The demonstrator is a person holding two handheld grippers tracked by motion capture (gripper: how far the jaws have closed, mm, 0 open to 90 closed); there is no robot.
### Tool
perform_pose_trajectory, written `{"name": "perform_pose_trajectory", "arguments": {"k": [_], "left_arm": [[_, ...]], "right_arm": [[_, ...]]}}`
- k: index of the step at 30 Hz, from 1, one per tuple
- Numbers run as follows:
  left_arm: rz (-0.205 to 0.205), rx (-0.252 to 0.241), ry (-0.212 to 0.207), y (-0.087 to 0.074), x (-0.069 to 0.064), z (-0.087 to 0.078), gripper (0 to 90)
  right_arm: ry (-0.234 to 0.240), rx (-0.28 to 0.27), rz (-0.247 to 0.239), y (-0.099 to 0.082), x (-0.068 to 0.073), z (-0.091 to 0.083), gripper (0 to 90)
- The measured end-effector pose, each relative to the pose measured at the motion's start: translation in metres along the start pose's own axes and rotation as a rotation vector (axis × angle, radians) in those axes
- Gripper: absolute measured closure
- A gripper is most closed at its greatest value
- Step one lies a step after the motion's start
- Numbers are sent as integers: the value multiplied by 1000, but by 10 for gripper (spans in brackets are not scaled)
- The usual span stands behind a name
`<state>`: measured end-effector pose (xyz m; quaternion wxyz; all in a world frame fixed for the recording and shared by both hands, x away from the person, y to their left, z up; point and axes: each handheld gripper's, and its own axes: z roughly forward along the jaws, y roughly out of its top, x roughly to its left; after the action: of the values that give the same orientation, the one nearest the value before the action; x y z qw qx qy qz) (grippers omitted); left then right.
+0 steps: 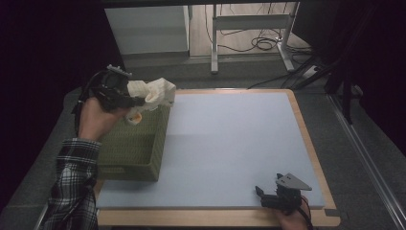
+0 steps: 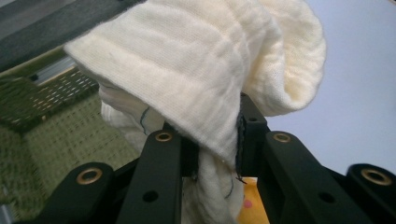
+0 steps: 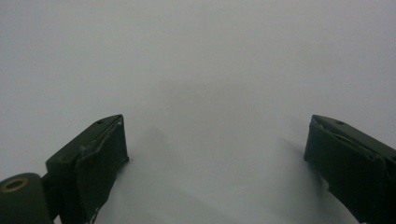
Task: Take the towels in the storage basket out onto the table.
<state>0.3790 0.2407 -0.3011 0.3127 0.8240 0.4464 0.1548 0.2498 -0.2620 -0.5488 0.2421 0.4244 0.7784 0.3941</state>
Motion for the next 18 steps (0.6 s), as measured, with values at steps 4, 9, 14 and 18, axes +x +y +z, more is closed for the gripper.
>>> {"name": "perform_pose_trajectory", "arguments": {"k": [4, 9, 14, 18], "left_arm": [[23, 0, -19, 4, -9, 9, 751], [35, -9, -50, 9, -20, 20, 750], [41, -19, -87, 12, -31, 31, 749], [67, -5, -116, 13, -43, 44, 748]], "right_arm": [[1, 2, 3, 0, 0, 0, 60], [1, 2, 3, 0, 0, 0, 60], [1, 1, 2, 0, 0, 0, 60], [1, 1, 2, 0, 0, 0, 60]]}}
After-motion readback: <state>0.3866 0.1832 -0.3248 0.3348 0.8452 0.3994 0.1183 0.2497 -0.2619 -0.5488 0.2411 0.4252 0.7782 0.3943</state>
